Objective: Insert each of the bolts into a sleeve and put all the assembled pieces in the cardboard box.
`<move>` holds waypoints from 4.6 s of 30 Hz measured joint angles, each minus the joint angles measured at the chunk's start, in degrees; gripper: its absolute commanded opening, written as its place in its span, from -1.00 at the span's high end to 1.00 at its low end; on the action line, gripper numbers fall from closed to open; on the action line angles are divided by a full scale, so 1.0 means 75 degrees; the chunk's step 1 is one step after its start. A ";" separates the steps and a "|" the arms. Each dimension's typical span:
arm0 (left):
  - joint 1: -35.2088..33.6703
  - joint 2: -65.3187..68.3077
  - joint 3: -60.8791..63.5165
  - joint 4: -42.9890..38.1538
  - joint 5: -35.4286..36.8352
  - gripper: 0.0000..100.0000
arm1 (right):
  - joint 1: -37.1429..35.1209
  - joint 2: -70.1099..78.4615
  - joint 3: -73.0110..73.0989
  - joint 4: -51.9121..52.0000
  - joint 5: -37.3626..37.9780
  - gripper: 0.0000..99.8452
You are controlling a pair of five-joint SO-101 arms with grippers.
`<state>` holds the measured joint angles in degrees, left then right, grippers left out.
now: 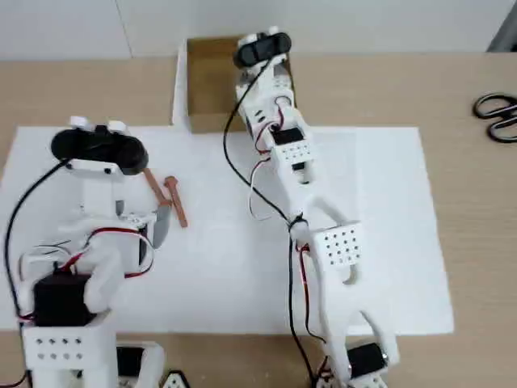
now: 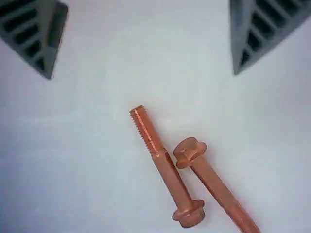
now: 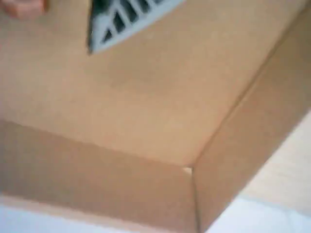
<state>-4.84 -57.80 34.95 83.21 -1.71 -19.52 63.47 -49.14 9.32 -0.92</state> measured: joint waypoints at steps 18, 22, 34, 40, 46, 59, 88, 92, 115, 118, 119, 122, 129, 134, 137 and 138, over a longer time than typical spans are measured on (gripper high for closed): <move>0.0000 0.0000 0.0000 0.0000 0.0000 0.55 | 0.0164 -0.0012 -0.5837 0.6142 0.0000 0.52; 0.0000 0.0000 0.0000 0.0000 0.0000 0.55 | 0.0399 -0.0223 -0.5966 0.7560 0.0000 0.52; 0.0000 0.0000 0.0000 0.0000 0.0000 0.55 | 0.1125 -0.2462 -0.6037 1.1464 0.0000 0.52; 0.0000 0.0000 0.0000 0.0000 0.0000 0.55 | 0.1559 -0.2696 -0.6037 1.1558 0.0000 0.52; 0.0000 0.0000 0.0000 0.0000 0.0000 0.55 | 0.1571 -0.3352 -0.5790 1.1651 0.0000 0.52; 0.0000 0.0000 0.0000 0.0000 0.0000 0.55 | 0.1571 -0.5181 -0.0352 1.1651 -0.0914 0.52; 0.0000 0.0000 0.0000 0.0000 0.0000 0.55 | 0.0973 -0.2755 0.1407 1.0362 -0.6306 0.52; 0.0000 0.0000 0.0000 0.0000 0.0000 0.55 | 0.0785 -0.2555 0.1407 1.0362 -0.6306 0.52; 0.0000 0.0000 0.0000 0.0000 0.0000 0.55 | 0.0903 -0.2485 0.1407 1.0901 -0.6295 0.99; 0.0000 0.0000 0.0000 0.0000 0.0000 0.55 | 0.0938 -0.2485 0.1395 1.1229 -0.6295 0.99; 0.0000 0.0000 0.0000 0.0000 0.0000 0.55 | 0.0961 -0.2485 0.1395 1.1323 -0.6248 0.99; 0.0000 0.0000 0.0000 0.0000 0.0000 0.55 | 0.1114 -0.2602 0.1395 1.1452 -0.5861 0.99; 0.0000 0.0000 0.0000 0.0000 0.0070 0.55 | 0.1301 -0.4314 0.1430 1.1522 -0.4560 0.99; 0.0000 0.0000 0.0000 0.0000 0.0281 0.55 | 0.1360 -0.5169 0.1453 1.1558 -0.2673 0.99; -0.0035 0.0059 -0.0047 0.0059 0.0305 0.55 | 0.1219 -0.5216 0.1453 1.1569 -0.1325 0.99; -0.0047 0.0188 -0.0176 0.0129 0.0305 0.55 | 0.1160 -0.5216 0.1453 1.1569 -0.0867 0.99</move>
<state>-5.19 -56.40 33.63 84.18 0.57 -10.81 24.35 -38.24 96.09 -7.43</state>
